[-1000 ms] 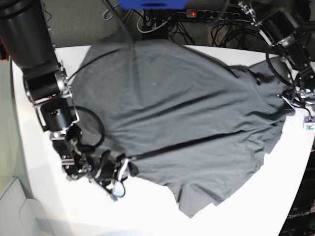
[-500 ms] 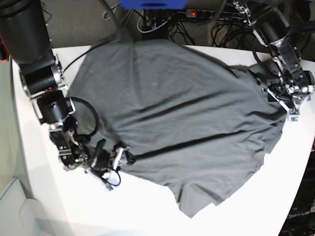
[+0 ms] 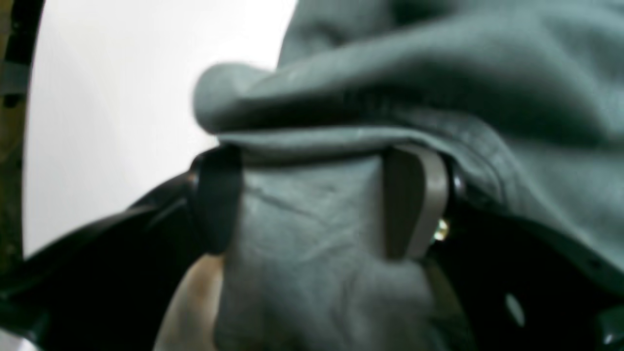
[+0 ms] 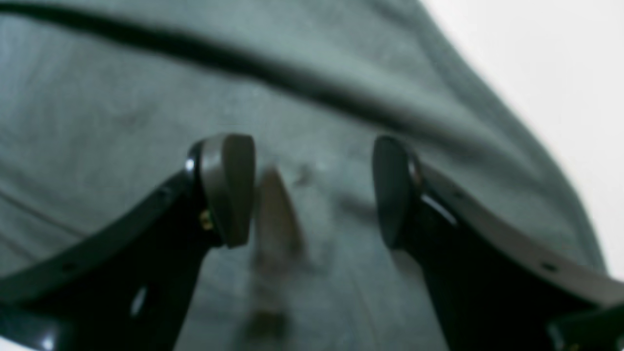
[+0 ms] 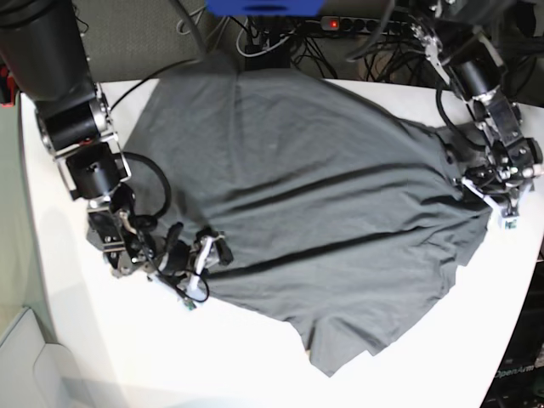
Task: Layout the t-shirt on the table in an organized manner, then fold the t-shirt properly
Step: 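Grasp the shirt's side edges with both grippers, then fold the shirt's side edges inward with both grippers toward the middle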
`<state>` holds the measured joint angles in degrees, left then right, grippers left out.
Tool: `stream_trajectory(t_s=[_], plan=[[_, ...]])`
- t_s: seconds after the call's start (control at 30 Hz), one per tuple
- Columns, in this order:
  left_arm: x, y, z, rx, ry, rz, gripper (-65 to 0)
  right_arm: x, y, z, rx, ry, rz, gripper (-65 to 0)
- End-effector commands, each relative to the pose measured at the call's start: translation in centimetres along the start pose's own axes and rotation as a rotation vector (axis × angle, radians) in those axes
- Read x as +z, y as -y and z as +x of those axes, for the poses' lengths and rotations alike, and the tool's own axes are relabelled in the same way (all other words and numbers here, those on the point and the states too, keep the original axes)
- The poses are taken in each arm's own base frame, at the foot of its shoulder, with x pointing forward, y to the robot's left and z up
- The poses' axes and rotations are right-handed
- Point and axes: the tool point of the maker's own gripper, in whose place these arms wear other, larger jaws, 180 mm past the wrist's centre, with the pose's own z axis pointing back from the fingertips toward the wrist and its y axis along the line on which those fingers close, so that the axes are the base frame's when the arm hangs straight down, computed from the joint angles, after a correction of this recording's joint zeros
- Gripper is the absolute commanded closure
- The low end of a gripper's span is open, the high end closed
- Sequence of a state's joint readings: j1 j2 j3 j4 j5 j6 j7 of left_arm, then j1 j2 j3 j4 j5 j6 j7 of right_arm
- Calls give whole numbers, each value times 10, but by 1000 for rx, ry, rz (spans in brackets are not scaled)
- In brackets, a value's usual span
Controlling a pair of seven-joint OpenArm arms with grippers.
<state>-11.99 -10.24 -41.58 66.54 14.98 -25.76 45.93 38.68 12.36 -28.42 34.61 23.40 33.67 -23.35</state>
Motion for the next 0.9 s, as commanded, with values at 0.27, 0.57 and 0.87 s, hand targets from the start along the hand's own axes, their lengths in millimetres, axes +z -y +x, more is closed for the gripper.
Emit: stream_trajectory(t_s=[0.27,0.57,0.87], plan=[[-31,16,10,29,-23,-89,-454,20,29,3,-3,32,-47,-389],[-35,22,54,99,54,-84,-454,13,13,-72,-66,-77,-20,-381],[-28,25,92,135,118,-84,-454,-2,-78,-60,10,5,137,-354]])
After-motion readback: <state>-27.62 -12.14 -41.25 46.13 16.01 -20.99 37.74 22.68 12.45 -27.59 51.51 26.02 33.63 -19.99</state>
